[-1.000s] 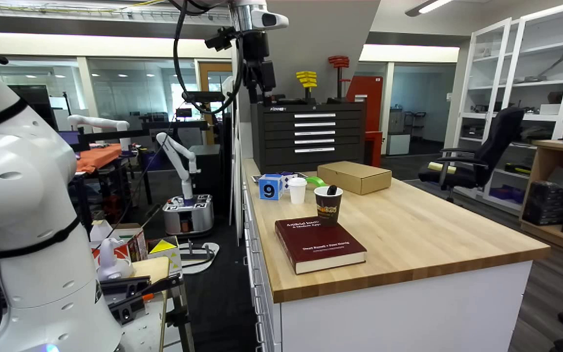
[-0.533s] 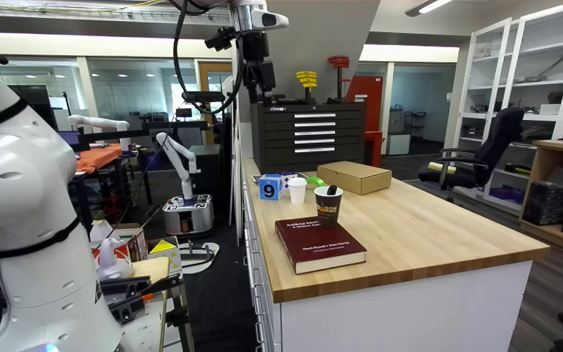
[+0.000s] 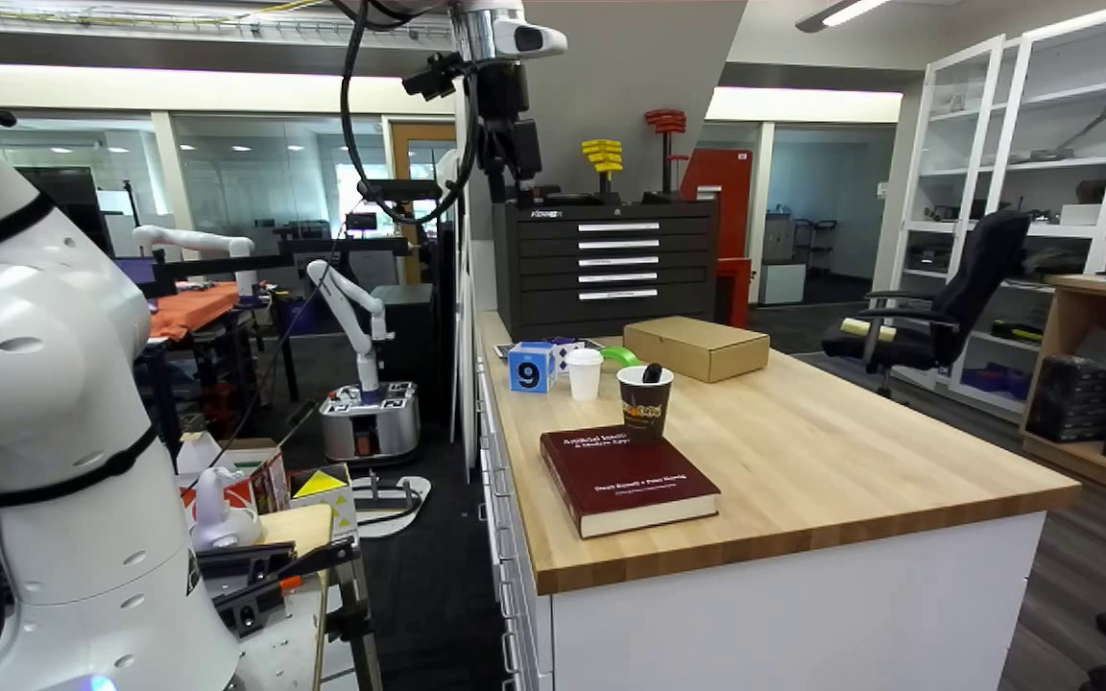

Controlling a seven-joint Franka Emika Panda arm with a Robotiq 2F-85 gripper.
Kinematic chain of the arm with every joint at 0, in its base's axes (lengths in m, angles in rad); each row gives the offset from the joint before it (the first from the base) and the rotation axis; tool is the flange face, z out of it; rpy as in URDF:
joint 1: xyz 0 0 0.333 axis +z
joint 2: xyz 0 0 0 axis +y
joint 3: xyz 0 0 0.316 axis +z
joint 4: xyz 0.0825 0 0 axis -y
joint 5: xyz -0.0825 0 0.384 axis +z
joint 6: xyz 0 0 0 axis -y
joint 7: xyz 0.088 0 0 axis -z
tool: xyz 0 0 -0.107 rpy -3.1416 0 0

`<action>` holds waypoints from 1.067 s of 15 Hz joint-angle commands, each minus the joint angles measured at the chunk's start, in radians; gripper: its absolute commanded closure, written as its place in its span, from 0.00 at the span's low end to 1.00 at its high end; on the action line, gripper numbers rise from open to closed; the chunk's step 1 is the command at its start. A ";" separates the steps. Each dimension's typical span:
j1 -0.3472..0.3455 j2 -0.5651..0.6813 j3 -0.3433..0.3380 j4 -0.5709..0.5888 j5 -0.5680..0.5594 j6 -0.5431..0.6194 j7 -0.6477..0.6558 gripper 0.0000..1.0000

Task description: Put the sharpie on the table

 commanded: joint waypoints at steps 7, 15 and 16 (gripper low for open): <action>-0.037 0.140 -0.006 0.027 -0.125 0.123 0.001 0.00; -0.054 0.340 -0.051 0.133 -0.204 0.187 -0.011 0.00; -0.054 0.361 -0.057 0.149 -0.204 0.189 -0.013 0.00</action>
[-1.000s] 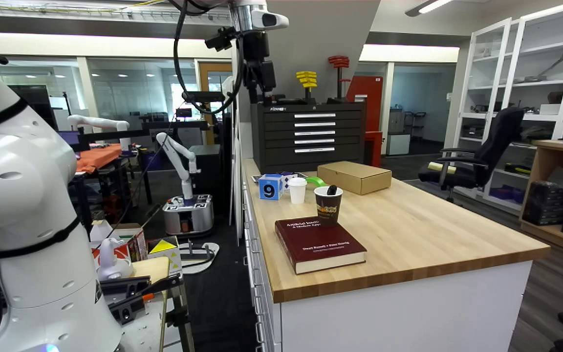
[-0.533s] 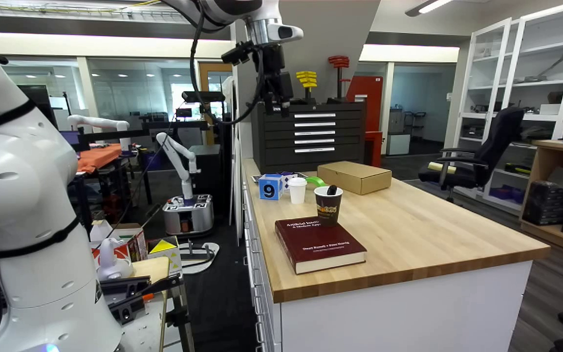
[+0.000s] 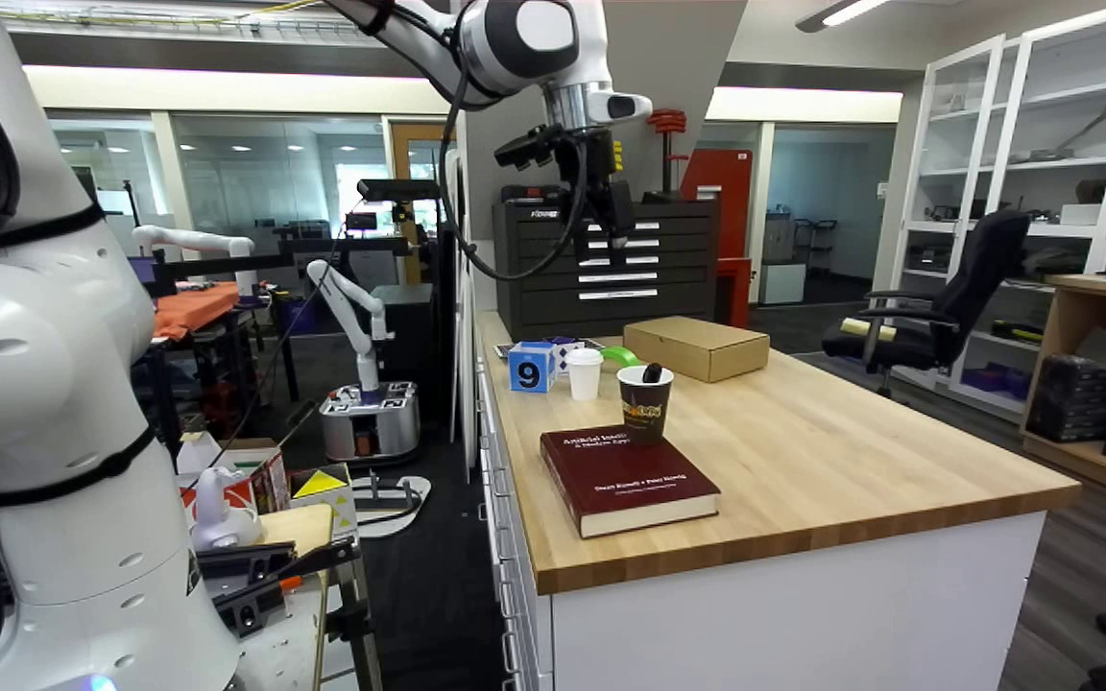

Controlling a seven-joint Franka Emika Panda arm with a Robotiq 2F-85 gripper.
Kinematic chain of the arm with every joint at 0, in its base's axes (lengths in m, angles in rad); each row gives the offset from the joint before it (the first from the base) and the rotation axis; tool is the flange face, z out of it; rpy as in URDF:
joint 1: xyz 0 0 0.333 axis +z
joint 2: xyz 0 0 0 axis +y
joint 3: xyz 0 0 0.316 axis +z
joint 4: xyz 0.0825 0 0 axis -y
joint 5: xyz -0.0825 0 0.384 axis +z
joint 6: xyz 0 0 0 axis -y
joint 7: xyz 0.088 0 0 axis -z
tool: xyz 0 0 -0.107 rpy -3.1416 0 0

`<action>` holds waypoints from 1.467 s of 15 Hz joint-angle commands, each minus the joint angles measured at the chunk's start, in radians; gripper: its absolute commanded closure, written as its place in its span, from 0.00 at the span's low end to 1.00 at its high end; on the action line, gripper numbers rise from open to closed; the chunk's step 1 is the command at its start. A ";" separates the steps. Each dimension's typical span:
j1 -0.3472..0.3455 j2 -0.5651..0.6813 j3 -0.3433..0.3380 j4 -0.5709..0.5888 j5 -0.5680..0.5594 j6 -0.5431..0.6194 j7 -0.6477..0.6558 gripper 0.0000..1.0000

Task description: Put the sharpie on the table

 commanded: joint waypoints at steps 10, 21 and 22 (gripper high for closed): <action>0.003 0.152 -0.047 0.135 0.004 -0.006 -0.015 0.00; 0.005 0.245 -0.048 0.137 0.068 0.019 -0.029 0.00; 0.007 0.256 -0.049 0.139 0.053 0.028 -0.014 0.00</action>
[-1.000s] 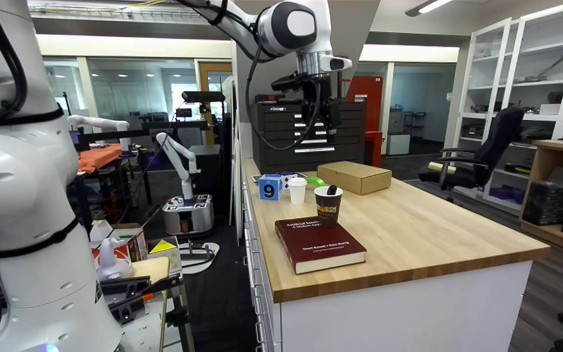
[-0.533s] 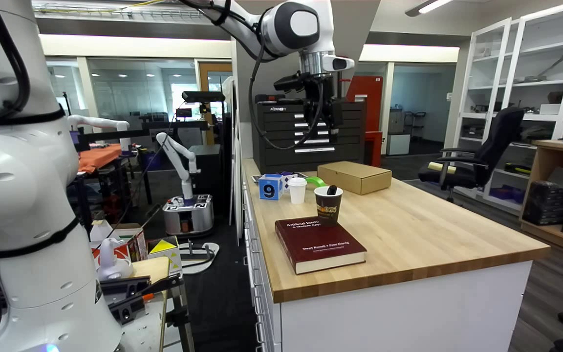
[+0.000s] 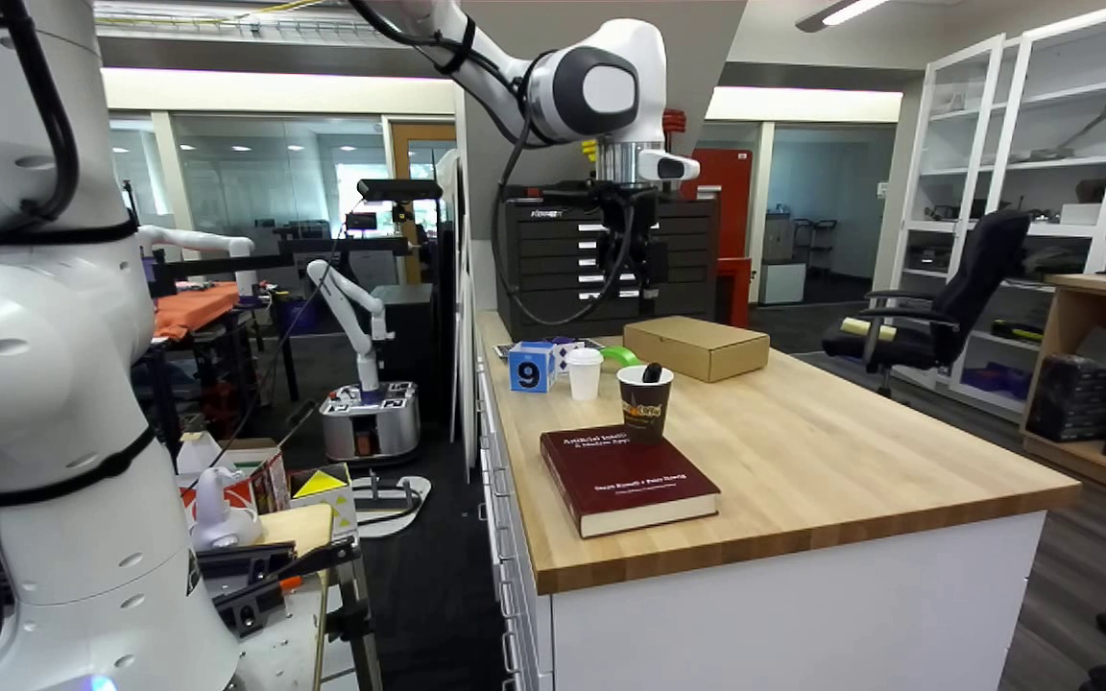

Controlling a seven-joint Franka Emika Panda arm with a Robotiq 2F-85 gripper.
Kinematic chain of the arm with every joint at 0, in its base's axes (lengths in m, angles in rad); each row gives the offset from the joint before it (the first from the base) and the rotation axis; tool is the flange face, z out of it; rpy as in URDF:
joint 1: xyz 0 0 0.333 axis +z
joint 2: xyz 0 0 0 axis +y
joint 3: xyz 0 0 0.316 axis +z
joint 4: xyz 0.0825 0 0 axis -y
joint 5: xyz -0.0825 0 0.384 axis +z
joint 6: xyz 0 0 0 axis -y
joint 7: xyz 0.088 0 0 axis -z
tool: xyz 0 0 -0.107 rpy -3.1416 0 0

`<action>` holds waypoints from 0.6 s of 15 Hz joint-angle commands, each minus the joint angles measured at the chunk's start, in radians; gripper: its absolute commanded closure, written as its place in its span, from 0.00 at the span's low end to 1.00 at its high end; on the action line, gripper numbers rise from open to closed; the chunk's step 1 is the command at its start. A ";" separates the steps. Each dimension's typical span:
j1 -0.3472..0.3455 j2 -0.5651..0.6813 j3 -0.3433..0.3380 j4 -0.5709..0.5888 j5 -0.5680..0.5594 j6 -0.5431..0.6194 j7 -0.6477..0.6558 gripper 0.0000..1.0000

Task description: Put the sharpie on the table

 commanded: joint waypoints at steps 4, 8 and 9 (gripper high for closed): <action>0.008 0.081 -0.008 0.028 0.002 0.062 -0.018 0.00; 0.005 0.155 -0.014 0.065 0.004 0.091 -0.031 0.00; 0.004 0.173 -0.017 0.075 0.002 0.096 -0.034 0.00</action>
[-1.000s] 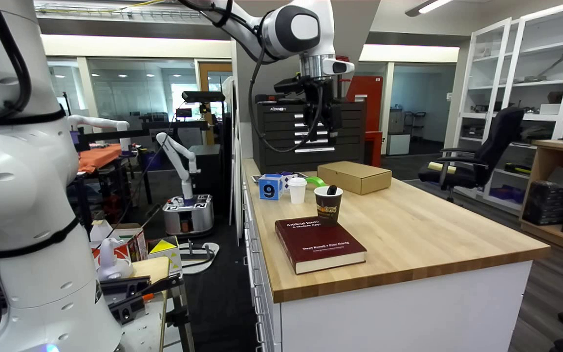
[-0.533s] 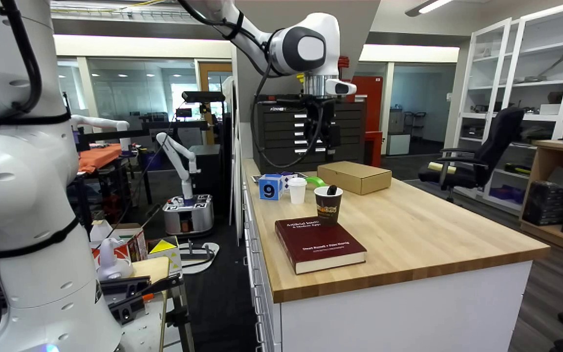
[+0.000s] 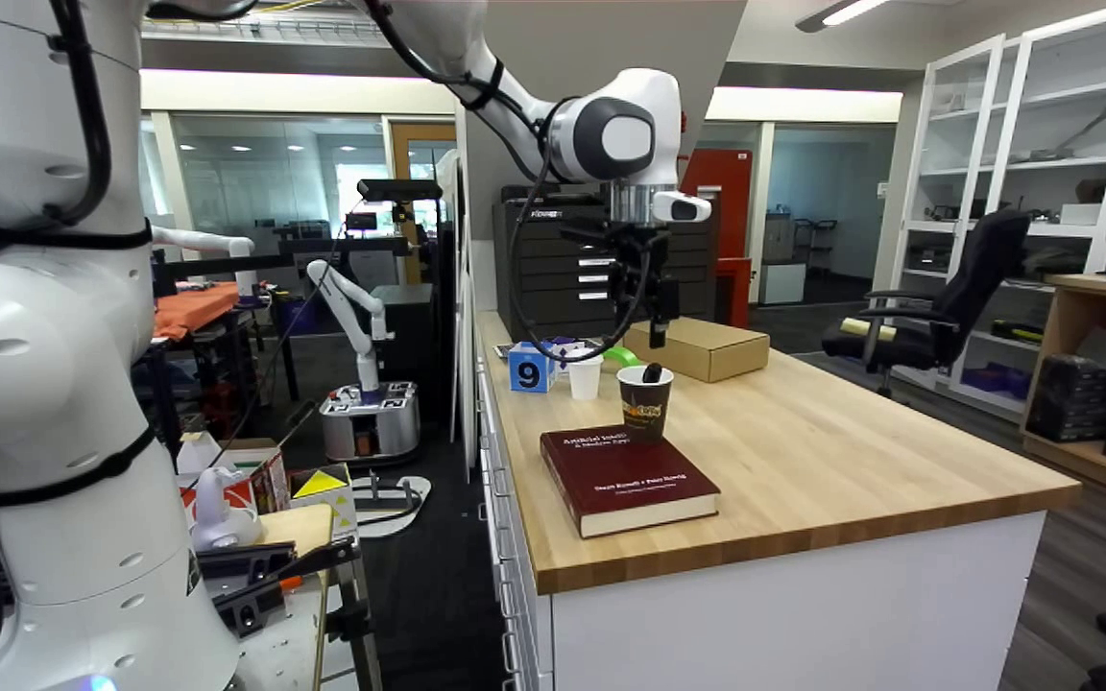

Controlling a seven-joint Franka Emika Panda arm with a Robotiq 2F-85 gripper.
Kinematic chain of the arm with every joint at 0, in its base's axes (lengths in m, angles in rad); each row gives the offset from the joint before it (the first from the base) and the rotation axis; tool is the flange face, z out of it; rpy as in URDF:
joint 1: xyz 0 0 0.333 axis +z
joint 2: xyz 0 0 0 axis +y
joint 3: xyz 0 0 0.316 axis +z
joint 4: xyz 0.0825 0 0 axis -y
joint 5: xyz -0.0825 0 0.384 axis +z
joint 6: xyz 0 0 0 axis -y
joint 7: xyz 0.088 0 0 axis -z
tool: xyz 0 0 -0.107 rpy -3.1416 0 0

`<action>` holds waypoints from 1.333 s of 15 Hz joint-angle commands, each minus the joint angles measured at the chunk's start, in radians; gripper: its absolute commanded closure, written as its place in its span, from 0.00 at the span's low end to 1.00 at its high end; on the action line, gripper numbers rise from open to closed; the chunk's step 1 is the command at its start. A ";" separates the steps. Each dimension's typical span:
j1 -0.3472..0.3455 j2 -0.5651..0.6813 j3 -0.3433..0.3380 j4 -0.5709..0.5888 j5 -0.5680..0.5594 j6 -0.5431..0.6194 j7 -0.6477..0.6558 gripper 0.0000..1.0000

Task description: Put the sharpie on the table

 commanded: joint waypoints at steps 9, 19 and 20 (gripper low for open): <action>-0.005 0.187 -0.028 0.151 0.015 0.028 -0.074 0.00; 0.000 0.187 -0.029 0.167 0.023 -0.006 -0.061 0.07; 0.001 0.183 -0.029 0.164 0.021 -0.008 -0.059 0.03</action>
